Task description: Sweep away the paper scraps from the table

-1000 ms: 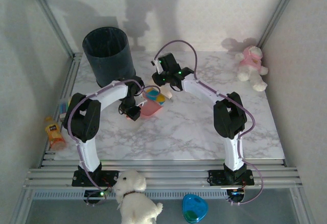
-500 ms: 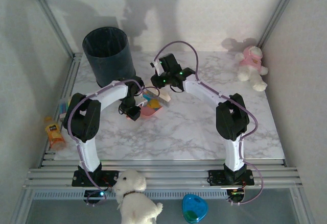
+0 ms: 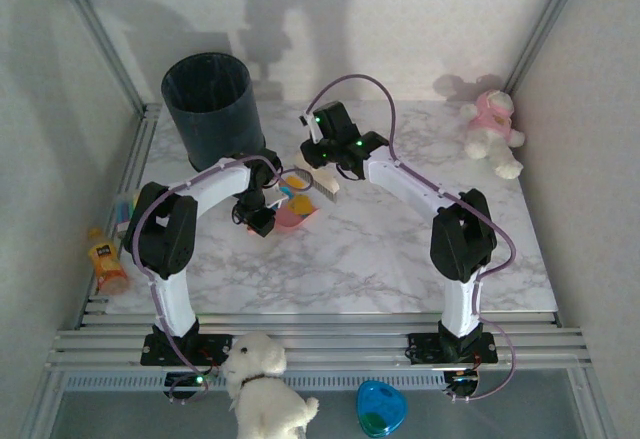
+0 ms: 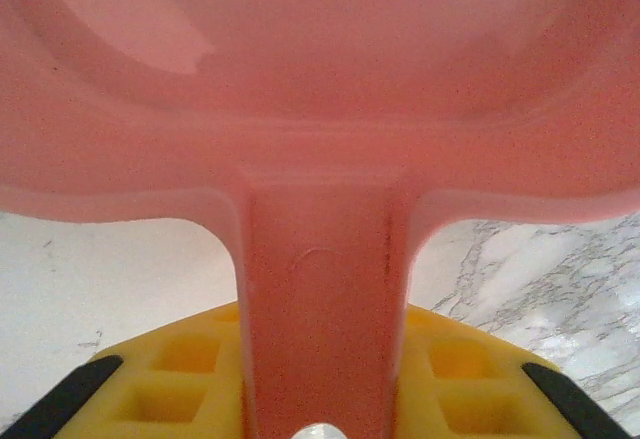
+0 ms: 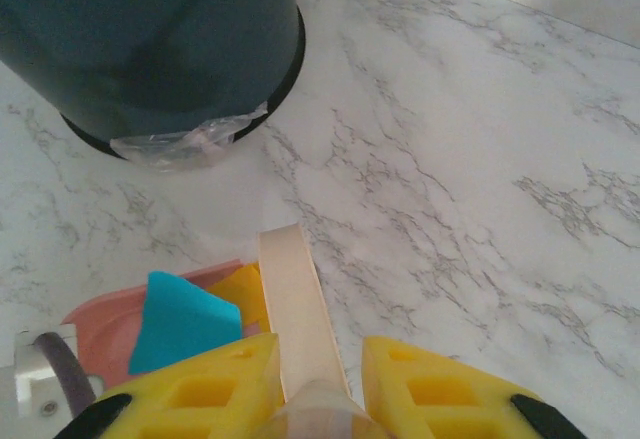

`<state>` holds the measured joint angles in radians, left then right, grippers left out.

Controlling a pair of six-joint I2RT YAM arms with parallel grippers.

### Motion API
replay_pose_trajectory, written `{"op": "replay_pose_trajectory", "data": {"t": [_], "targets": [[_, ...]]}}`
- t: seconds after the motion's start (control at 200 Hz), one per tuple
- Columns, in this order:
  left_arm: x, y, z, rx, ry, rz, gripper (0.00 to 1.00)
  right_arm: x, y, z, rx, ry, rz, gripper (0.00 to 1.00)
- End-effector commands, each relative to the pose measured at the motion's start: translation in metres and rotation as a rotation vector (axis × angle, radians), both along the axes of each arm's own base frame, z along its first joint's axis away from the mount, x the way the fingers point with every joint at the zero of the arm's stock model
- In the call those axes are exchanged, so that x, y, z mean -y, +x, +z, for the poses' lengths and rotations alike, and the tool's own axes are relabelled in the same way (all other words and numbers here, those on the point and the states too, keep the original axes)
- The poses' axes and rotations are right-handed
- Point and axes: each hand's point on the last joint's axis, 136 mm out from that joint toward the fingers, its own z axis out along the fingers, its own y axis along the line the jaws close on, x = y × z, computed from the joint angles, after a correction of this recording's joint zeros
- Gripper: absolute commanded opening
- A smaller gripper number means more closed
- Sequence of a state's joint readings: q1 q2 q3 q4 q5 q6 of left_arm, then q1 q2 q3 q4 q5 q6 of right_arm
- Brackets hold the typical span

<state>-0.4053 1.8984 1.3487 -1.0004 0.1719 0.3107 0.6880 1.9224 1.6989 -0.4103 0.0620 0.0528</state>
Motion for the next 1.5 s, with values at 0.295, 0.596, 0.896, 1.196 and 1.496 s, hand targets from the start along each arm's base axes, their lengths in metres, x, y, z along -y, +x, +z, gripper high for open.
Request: {"op": "replay_pose_trajectory", "data": {"t": [0.295,0.596,0.896,1.196,1.496], "targets": [[0.001,-0.015,-0.003,-0.053,0.032,-0.019,0.00,-0.014,0.035,0.017,0.018,0.056,0.002,0.00],[0.000,-0.014,-0.001,-0.043,0.030,-0.021,0.00,-0.036,0.034,-0.001,-0.094,0.066,0.078,0.00],[0.001,-0.013,0.000,-0.034,0.031,-0.026,0.00,-0.022,0.021,-0.032,-0.168,-0.025,0.081,0.00],[0.016,-0.018,0.006,-0.004,0.007,-0.092,0.00,0.012,0.004,-0.040,-0.153,-0.107,0.017,0.00],[0.038,-0.034,0.004,-0.029,-0.003,-0.168,0.00,0.053,-0.027,-0.044,-0.151,-0.159,-0.053,0.00]]}}
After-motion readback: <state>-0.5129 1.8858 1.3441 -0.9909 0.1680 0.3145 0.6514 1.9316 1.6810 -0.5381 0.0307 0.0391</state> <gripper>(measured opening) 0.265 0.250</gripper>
